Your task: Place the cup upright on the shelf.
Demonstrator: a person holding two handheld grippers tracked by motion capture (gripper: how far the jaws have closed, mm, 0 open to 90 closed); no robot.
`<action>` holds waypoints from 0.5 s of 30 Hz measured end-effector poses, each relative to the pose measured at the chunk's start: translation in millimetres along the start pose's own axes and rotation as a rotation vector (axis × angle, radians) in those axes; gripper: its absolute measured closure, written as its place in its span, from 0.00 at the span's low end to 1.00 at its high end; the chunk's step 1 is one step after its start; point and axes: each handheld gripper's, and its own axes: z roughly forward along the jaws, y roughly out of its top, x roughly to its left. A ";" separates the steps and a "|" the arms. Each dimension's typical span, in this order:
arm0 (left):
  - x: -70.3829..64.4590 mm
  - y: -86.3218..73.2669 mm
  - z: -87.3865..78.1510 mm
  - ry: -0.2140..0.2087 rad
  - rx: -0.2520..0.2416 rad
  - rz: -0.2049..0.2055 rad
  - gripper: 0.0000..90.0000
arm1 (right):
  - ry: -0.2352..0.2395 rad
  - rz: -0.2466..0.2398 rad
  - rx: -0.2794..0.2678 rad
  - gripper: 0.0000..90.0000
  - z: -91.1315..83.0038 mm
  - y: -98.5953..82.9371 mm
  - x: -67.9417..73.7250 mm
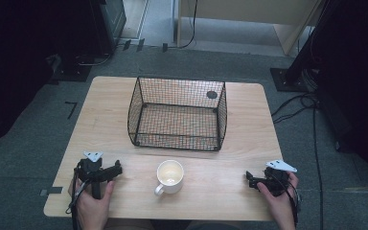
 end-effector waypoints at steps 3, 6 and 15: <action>0.0 0.0 0.0 0.000 0.000 0.000 0.00 | 0.000 0.000 0.000 0.00 0.1 0.1 0.0; 0.2 0.0 -0.1 0.003 0.000 -0.004 0.00 | -0.001 -0.002 0.000 0.00 0.1 0.1 0.1; 0.2 0.0 -0.1 0.003 0.000 -0.003 0.00 | -0.013 0.011 -0.006 0.05 -1.8 -0.5 3.3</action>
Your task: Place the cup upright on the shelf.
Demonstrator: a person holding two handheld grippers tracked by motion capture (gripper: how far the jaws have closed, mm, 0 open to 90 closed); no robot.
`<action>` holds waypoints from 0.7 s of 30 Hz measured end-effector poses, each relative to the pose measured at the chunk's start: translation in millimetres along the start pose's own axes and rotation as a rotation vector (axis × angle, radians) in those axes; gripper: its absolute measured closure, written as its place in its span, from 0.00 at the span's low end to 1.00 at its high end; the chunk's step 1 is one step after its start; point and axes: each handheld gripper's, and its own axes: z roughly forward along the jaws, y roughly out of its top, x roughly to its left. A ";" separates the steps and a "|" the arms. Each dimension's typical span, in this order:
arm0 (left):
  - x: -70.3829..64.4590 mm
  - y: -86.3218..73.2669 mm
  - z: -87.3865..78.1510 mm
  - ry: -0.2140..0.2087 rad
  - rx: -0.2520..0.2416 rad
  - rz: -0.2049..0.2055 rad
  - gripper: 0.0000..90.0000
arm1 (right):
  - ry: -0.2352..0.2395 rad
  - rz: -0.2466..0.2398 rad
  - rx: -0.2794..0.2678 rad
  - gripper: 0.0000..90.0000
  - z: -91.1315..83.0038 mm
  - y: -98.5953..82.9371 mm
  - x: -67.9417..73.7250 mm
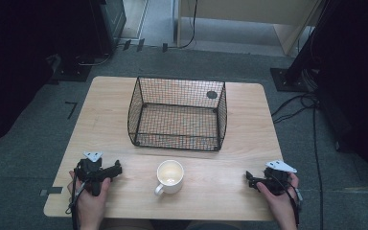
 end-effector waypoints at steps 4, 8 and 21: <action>0.0 0.0 0.0 0.000 0.000 0.000 0.00 | 0.003 -0.006 -0.032 0.07 -5.7 1.8 8.4; 0.0 0.0 0.0 0.000 0.000 0.000 0.00 | 0.042 -0.008 -0.071 0.08 -13.6 7.6 17.6; -0.1 0.0 0.0 0.000 0.000 0.000 0.00 | 0.153 -0.087 -0.135 0.10 -29.0 22.6 57.9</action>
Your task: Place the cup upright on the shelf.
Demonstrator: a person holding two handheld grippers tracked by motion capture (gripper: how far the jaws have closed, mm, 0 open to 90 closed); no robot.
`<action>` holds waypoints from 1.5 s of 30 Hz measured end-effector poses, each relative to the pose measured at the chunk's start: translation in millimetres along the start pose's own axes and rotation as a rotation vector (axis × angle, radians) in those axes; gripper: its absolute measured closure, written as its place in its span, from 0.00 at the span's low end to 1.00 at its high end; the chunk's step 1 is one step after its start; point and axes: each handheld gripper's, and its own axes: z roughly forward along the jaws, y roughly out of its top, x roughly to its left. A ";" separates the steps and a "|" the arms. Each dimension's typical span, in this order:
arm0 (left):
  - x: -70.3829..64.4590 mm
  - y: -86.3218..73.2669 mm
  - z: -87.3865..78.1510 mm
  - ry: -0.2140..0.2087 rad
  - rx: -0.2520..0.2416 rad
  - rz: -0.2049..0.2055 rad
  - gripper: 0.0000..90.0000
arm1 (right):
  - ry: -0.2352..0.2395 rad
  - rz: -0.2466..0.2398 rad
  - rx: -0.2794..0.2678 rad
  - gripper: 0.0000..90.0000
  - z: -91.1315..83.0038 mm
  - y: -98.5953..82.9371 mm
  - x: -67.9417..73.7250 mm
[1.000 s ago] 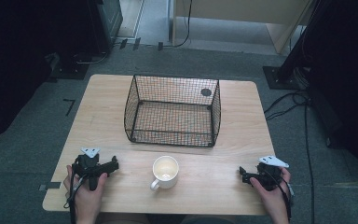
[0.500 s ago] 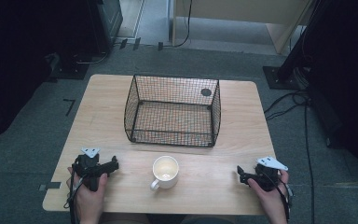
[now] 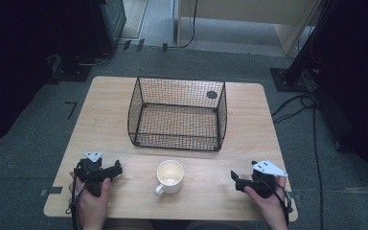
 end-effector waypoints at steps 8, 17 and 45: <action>0.0 0.0 0.0 0.000 0.000 0.000 0.00 | 0.073 -0.046 0.006 0.08 5.0 6.3 29.1; 0.0 0.0 0.0 0.000 0.000 0.001 0.00 | 0.134 -0.065 0.006 0.08 7.9 10.5 48.5; -0.6 0.3 0.2 -0.003 0.000 0.002 0.00 | 0.336 -0.145 0.017 0.03 28.7 18.9 112.7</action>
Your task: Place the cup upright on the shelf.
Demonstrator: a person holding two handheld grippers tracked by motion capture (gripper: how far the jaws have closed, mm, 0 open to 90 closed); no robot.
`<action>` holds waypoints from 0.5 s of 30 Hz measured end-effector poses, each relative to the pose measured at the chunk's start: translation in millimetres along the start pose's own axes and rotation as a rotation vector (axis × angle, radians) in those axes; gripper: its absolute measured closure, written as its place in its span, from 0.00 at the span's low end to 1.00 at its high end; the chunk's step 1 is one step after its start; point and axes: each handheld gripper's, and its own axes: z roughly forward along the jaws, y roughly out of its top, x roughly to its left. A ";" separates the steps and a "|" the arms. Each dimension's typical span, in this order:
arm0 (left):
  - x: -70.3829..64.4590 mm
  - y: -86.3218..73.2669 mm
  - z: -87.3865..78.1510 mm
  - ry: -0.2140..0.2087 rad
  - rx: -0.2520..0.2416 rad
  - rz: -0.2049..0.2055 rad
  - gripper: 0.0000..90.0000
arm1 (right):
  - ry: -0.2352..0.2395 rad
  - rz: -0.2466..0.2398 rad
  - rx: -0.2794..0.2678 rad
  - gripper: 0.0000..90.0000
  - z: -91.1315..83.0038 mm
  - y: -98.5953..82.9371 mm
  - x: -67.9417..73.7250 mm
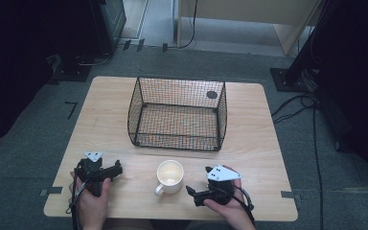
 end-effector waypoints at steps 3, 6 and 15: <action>0.0 0.0 0.0 0.000 0.000 -0.001 0.00 | 0.007 0.003 0.002 0.02 4.2 0.9 2.1; 0.0 0.0 0.0 0.000 0.000 0.000 0.00 | 0.020 0.005 0.002 0.02 8.1 2.2 3.9; 0.0 0.0 0.0 0.000 0.000 0.000 0.00 | 0.064 -0.001 0.009 0.00 26.1 6.2 14.5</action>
